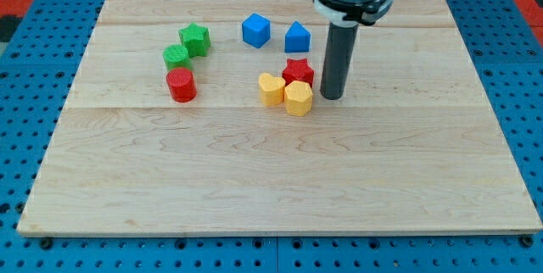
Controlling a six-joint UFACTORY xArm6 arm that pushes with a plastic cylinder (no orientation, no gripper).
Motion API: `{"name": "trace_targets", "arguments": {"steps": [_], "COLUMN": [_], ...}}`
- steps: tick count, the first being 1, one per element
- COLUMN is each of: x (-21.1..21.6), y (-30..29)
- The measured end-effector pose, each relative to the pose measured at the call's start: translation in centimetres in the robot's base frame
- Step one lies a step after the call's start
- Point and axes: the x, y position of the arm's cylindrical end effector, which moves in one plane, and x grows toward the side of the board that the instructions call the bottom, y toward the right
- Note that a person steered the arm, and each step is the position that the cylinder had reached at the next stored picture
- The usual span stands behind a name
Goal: Separate the yellow blocks and red star from each other
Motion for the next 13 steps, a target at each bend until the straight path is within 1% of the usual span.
{"name": "trace_targets", "arguments": {"steps": [2,3,5,7,8,9,12,13], "x": [-1.8,-2.7,-2.0,-5.2,-6.0,-6.1,-2.5,0.1], "y": [-4.9,-5.5,-11.3,-10.8,-10.5,-8.6,-4.9,-0.9]}}
